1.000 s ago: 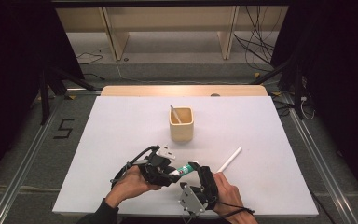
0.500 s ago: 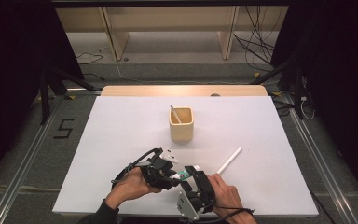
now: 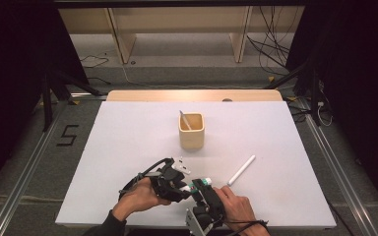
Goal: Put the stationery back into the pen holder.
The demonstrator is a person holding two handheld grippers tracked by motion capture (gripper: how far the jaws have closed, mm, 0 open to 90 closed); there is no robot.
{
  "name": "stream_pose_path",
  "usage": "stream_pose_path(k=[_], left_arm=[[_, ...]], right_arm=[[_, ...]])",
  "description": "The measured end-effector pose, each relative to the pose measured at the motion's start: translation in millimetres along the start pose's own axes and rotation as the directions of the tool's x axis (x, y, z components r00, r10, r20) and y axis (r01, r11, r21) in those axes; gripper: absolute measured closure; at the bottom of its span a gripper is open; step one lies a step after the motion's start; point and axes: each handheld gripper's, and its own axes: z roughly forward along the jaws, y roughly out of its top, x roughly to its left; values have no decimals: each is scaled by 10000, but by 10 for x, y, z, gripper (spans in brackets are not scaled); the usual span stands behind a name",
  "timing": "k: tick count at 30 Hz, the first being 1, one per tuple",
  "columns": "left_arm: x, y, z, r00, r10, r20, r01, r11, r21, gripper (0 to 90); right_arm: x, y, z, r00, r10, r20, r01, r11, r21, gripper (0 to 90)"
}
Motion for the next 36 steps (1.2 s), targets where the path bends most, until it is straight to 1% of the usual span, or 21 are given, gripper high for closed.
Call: stream_pose_path(k=[2,3,4,5,11,14,16,19,22,23,27,29,30,32,34,35,36], left_arm=[[-4,2,3,10000,35,31,-35,10000,81,645],[-5,3,4,10000,46,34,-46,9999,93,645],[-7,3,6,10000,53,38,-53,9999,103,646],[-8,4,7,10000,46,46,-47,9999,104,646],[-9,4,10,10000,54,49,-55,9999,124,646],[-9,4,17,10000,-2,71,2,9999,104,645],[-8,2,22,10000,-25,95,24,9999,129,645],[-7,3,29,10000,-25,59,24,9999,135,645],[-6,3,32,10000,-12,39,11,9999,130,645],[-5,2,33,10000,-14,40,13,9999,119,645],[-1,2,35,9999,-53,86,52,9999,156,643],[2,-1,36,10000,-16,94,14,9998,176,642],[2,-1,38,9999,-36,99,34,9999,135,640],[0,-3,41,9999,-36,97,36,10000,57,633],[4,-3,34,10000,11,14,-11,10000,70,600],[7,-5,29,10000,-14,-12,14,10000,57,578],[13,-8,26,10000,-46,-17,46,10000,39,557]], right_arm=[[16,5,-1,10000,-41,25,41,10000,49,563],[11,4,4,9997,-255,40,255,9997,0,569],[17,5,3,9998,-207,27,207,9998,24,571],[19,4,6,9995,-307,79,307,9995,17,578],[45,9,2,9992,-372,121,371,9993,42,609],[51,9,4,9981,-606,126,606,9982,30,625],[56,13,5,9979,-632,118,632,9980,38,629],[77,11,11,9964,-813,229,813,9967,7,643],[86,14,14,9956,-905,227,904,9959,75,651],[81,15,14,9946,-1013,212,1011,9948,90,652],[90,12,13,9956,-916,194,914,9958,100,655],[90,12,15,9952,-962,183,961,9953,74,656],[90,11,15,9947,-1006,198,1005,9949,64,656],[91,2,13,9959,-892,138,890,9960,106,657],[86,-11,15,9958,-901,167,899,9958,153,657],[84,-15,16,9963,-838,187,835,9964,170,657],[76,-25,17,9960,-878,171,876,9960,167,657]])
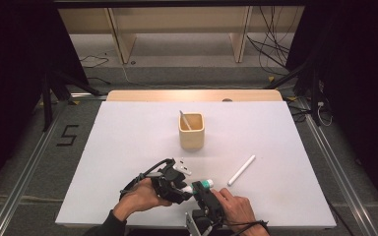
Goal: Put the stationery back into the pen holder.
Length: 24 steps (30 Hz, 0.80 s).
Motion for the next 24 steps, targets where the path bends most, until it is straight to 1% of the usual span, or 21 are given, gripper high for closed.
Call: stream_pose_path(k=[2,5,6,8,9,11,13,15,16,17,18,19,20,21,22,23,24], left_arm=[[23,-9,-14,10000,11,-70,-11,10000,-8,523],[45,-19,-36,9998,-137,-143,134,9997,-185,460],[58,-20,-49,9998,-137,-131,135,9998,-163,435],[67,-26,-57,9998,-156,-136,153,9997,-178,407],[71,-30,-58,9997,-139,-185,136,9998,-161,391],[86,-36,-61,9996,-179,-237,175,9997,-144,362],[98,-40,-65,9991,-291,-294,283,9992,-269,340],[110,-46,-64,9987,-362,-347,350,9988,-332,312],[115,-49,-61,9986,-379,-367,364,9985,-405,298],[120,-57,-56,9981,-460,-409,436,9973,-586,288],[130,-62,-57,9975,-553,-432,521,9961,-713,280],[147,-68,-66,9972,-562,-485,520,9951,-837,273],[151,-75,-69,9964,-702,-470,651,9926,-1024,266],[169,-90,-82,9958,-841,-369,788,9886,-1284,261],[185,-101,-91,9959,-840,-343,783,9868,-1418,253],[198,-123,-99,9949,-947,-333,877,9814,-1706,248],[205,-144,-100,9939,-1043,-368,953,9764,-1939,246]], right_arm=[[-15,-19,-4,10000,20,53,-20,10000,-1,657],[-29,-37,-5,9995,296,69,-296,9996,-12,658],[-45,-50,-6,9998,176,75,-176,9998,61,658],[-42,-70,-5,9988,489,84,-491,9987,146,658],[-56,-82,0,9990,444,65,-445,9990,96,658],[-73,-117,1,9968,792,63,-793,9967,155,657],[-91,-152,6,9936,1122,114,-1124,9936,151,658],[-134,-194,9,9916,1291,-3,-1291,9915,162,658],[-151,-216,9,9889,1486,41,-1486,9887,214,658],[-169,-236,12,9880,1545,62,-1546,9878,208,657],[-194,-267,14,9826,1856,70,-1857,9821,298,657],[-233,-297,19,9799,1997,22,-1997,9794,299,657],[-261,-326,21,9714,2375,-33,-2373,9709,315,657],[-295,-354,24,9672,2537,-77,-2534,9670,265,657],[-342,-396,27,9530,3029,-38,-3027,9527,264,657],[-377,-426,31,9463,3233,-66,-3230,9461,235,657],[-430,-470,32,9264,3762,-172,-3755,9263,314,657]])
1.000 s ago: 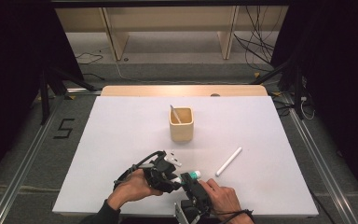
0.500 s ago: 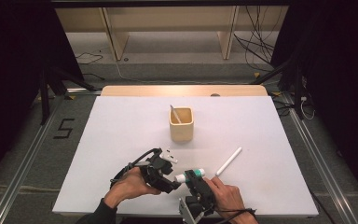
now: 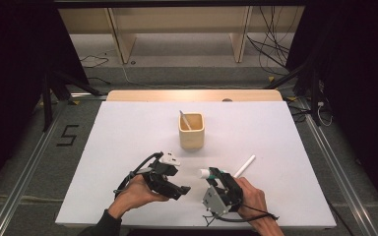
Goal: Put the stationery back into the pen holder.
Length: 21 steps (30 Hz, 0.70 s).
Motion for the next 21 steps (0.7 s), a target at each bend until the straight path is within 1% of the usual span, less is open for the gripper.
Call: stream_pose_path(k=[1,2,3,4,6,7,8,9,10,11,12,13,15,16,17,18,19,21], left_arm=[[16,-19,-9,10000,16,-51,-16,10000,-91,242],[22,-43,-9,9999,-89,-125,85,9995,-289,238],[36,-61,-14,9998,-19,-212,11,9994,-356,235],[44,-89,-13,9996,-63,-260,50,9987,-512,234],[61,-148,-8,9992,-218,-335,190,9964,-822,230],[76,-173,-7,9991,-243,-355,209,9954,-934,227],[90,-195,-10,9991,-296,-308,262,9943,-1034,223],[99,-220,-8,9989,-387,-268,351,9916,-1246,222],[102,-234,-7,9987,-406,-296,362,9901,-1357,222],[108,-251,-8,9986,-413,-339,360,9888,-1451,221],[118,-271,-7,9983,-417,-405,348,9868,-1579,218],[120,-290,-7,9980,-466,-435,384,9842,-1727,216],[132,-324,-9,9974,-540,-470,441,9804,-1922,212],[134,-341,-10,9968,-604,-527,483,9774,-2058,206],[143,-358,-15,9964,-600,-593,459,9752,-2163,201],[145,-375,-16,9958,-670,-629,506,9713,-2322,200],[152,-391,-23,9952,-697,-694,507,9682,-2452,200],[163,-420,-33,9939,-869,-680,657,9611,-2684,199]], right_arm=[[-55,-21,5,9991,398,-109,-398,9992,-18,657],[-114,-40,11,9968,777,-199,-778,9970,-23,657],[-171,-58,17,9931,1136,-299,-1137,9935,-19,657],[-210,-71,22,9893,1395,-423,-1398,9902,-32,657],[-299,-91,45,9693,2369,-654,-2384,9710,-154,657],[-328,-97,51,9617,2629,-773,-2648,9642,-159,657],[-367,-105,61,9496,2994,-927,-3022,9531,-177,657],[-407,-112,72,9360,3349,-1082,-3389,9406,-201,657],[-452,-120,86,9161,3792,-1299,-3847,9228,-197,657],[-479,-124,95,9023,4065,-1436,-4133,9104,-203,657],[-515,-128,104,8807,4438,-1656,-4524,8916,-168,657],[-562,-133,119,8496,4906,-1936,-5028,8643,-161,657],[-639,-143,147,8000,5536,-2312,-5718,8203,-145,656],[-677,-144,158,7708,5866,-2484,-6071,7946,-73,656],[-714,-145,171,7451,6131,-2625,-6373,7705,-93,657],[-752,-145,185,7251,6309,-2762,-6592,7519,-131,657],[-785,-142,200,7076,6464,-2852,-6774,7355,-139,657],[-843,-129,228,6778,6704,-3019,-7053,7088,-95,657]])
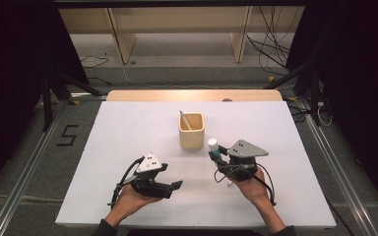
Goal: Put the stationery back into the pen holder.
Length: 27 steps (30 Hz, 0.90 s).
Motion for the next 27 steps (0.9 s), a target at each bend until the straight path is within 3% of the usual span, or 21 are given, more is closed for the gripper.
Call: stream_pose_path(k=[3,10,16,27], left_arm=[[14,-36,-25,9999,-19,-100,16,9996,-269,198],[58,-126,-75,9998,-14,-192,0,9973,-739,198],[101,-212,-112,9987,26,-505,-76,9951,-986,198],[171,-367,-180,9966,3,-821,-112,9912,-1322,171]], right_arm=[[-56,56,43,9979,602,-227,-605,9980,-157,657],[-144,145,143,9904,1299,-468,-1311,9911,-249,656],[-220,250,234,9781,1970,-674,-1998,9791,-376,656],[-255,521,437,9762,2066,-657,-2099,9766,-477,656]])
